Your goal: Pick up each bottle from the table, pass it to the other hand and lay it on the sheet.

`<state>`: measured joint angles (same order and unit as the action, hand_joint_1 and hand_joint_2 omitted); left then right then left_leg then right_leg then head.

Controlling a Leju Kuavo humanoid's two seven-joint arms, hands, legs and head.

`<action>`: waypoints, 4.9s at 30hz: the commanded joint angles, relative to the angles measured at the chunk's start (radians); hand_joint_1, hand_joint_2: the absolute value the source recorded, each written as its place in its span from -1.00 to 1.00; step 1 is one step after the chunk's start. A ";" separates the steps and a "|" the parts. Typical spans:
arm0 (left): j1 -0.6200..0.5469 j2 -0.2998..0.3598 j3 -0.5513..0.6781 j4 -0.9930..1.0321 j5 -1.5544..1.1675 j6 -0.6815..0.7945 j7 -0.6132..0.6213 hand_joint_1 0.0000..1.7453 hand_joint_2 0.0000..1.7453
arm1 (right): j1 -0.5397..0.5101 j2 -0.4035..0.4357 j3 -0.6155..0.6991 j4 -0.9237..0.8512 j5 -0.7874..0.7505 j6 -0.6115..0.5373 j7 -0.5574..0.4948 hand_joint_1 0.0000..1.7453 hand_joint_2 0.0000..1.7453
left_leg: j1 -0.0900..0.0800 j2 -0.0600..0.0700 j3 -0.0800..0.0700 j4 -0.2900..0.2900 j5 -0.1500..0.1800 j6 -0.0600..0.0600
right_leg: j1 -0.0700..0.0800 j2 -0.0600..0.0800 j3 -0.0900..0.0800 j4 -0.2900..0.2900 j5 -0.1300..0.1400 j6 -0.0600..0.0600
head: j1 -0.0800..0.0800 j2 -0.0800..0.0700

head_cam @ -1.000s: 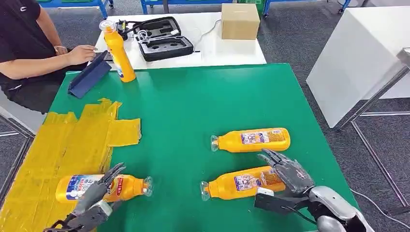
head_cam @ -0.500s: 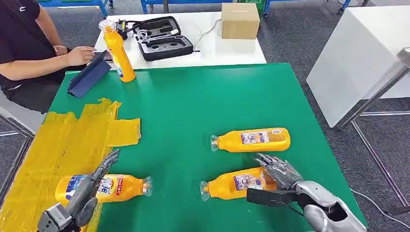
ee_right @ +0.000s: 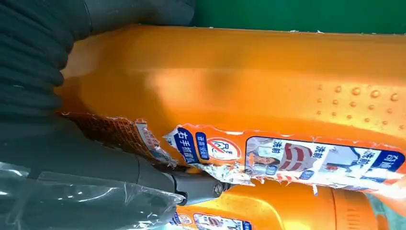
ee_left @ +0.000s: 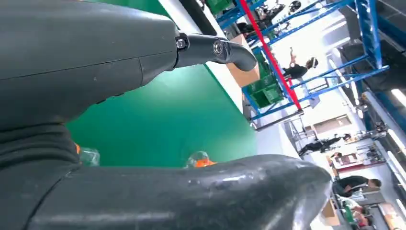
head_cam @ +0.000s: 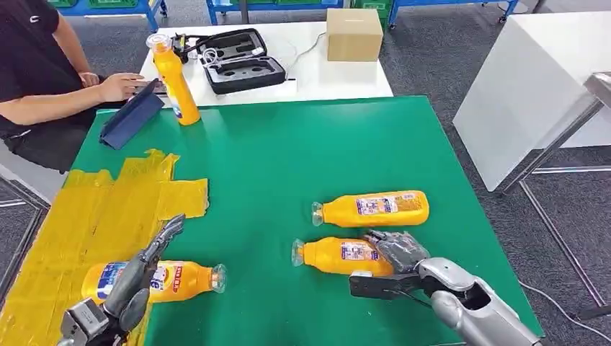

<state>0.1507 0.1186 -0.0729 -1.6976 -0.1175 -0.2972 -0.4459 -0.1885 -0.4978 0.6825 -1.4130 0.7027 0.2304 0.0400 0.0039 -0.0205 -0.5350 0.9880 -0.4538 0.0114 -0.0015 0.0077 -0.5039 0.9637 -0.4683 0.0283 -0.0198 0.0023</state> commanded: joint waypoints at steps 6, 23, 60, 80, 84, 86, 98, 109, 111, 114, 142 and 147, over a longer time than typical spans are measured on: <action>-0.034 -0.032 -0.015 0.039 0.076 0.002 0.067 -1.00 -1.00 | 0.092 0.007 0.031 0.036 -0.043 -0.013 0.031 1.00 1.00 | 0.001 -0.004 0.000 -0.002 0.001 0.000 | 0.001 -0.005 0.003 -0.003 0.000 0.000 | 0.000 0.000; 0.103 -0.098 0.025 -0.015 0.584 -0.131 0.199 -1.00 1.00 | 0.121 0.128 -0.197 -0.269 -0.313 -0.151 -0.117 1.00 1.00 | 0.000 -0.001 -0.007 0.000 0.000 0.000 | 0.000 -0.001 0.005 0.000 0.000 0.001 | 0.000 0.000; 0.005 -0.163 -0.134 0.046 0.573 -0.004 0.216 -1.00 1.00 | -0.257 0.326 0.153 -0.104 -0.359 -0.119 -0.024 1.00 1.00 | -0.001 0.002 -0.013 -0.001 0.002 0.000 | -0.001 0.001 -0.001 -0.001 0.002 0.001 | 0.000 0.000; 0.003 -0.193 -0.098 0.040 0.675 0.010 0.197 -1.00 1.00 | -0.166 0.364 0.293 -0.134 -0.367 -0.153 -0.072 1.00 1.00 | 0.000 -0.001 -0.015 -0.001 0.001 0.000 | 0.000 -0.002 -0.001 -0.001 0.001 0.001 | 0.000 0.000; -0.006 -0.187 -0.120 0.061 0.675 0.005 0.203 -1.00 1.00 | -0.177 0.394 0.321 -0.113 -0.389 -0.145 -0.082 1.00 1.00 | 0.000 0.000 -0.015 -0.001 0.001 0.000 | 0.000 -0.001 -0.002 0.000 0.001 0.001 | 0.000 0.000; -0.008 -0.183 -0.131 0.071 0.670 0.008 0.203 -1.00 1.00 | -0.187 0.409 0.327 -0.109 -0.401 -0.144 -0.083 1.00 1.00 | 0.000 0.000 -0.015 -0.001 0.001 0.000 | 0.000 -0.001 -0.002 0.000 0.001 0.001 | 0.000 0.000; -0.019 -0.172 -0.188 0.088 0.632 0.022 0.188 -1.00 1.00 | -0.222 0.460 0.318 -0.047 -0.482 -0.154 -0.064 1.00 1.00 | 0.000 0.001 -0.015 0.000 0.002 0.000 | 0.000 -0.001 -0.002 0.000 0.001 0.001 | 0.000 0.000; -0.026 -0.168 -0.204 0.091 0.615 0.022 0.186 -1.00 1.00 | -0.225 0.466 0.312 -0.030 -0.493 -0.155 -0.062 1.00 1.00 | 0.000 0.000 -0.015 0.000 0.002 0.000 | 0.000 -0.002 -0.002 -0.001 0.001 0.001 | 0.000 0.000; -0.030 -0.167 -0.210 0.093 0.610 0.025 0.183 -1.00 1.00 | -0.229 0.472 0.321 -0.021 -0.497 -0.151 -0.061 1.00 1.00 | 0.000 0.000 -0.015 0.000 0.002 0.000 | 0.000 -0.002 -0.002 0.000 0.001 0.001 | 0.000 0.000; -0.035 -0.175 -0.206 0.094 0.614 0.022 0.170 0.62 1.00 | -0.234 0.485 0.349 0.000 -0.498 -0.141 -0.060 1.00 1.00 | 0.000 0.000 -0.015 0.000 0.002 0.000 | 0.000 -0.001 -0.003 0.000 0.001 0.001 | 0.000 0.000; -0.021 -0.170 -0.149 0.052 0.553 0.052 0.129 1.00 1.00 | -0.196 0.439 0.302 0.015 -0.454 -0.222 -0.058 -1.00 -1.00 | 0.001 -0.001 -0.015 -0.001 0.002 0.001 | 0.001 -0.003 -0.001 -0.002 0.001 0.001 | 0.000 0.000; -0.016 -0.173 -0.137 0.047 0.553 0.047 0.130 1.00 1.00 | -0.188 0.430 0.285 0.002 -0.452 -0.207 -0.057 -1.00 -1.00 | 0.000 -0.002 -0.016 0.000 0.002 0.001 | 0.000 -0.003 -0.002 -0.001 0.001 0.001 | 0.000 0.000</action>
<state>0.1555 -0.0569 -0.2281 -1.6686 0.4418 -0.2544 -0.3109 -0.3781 -0.0160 0.9907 -1.4248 0.2480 0.0217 -0.0183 0.0034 -0.0226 -0.5521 0.9884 -0.4521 0.0123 -0.0019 0.0063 -0.5085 0.9646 -0.4675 0.0293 -0.0198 0.0023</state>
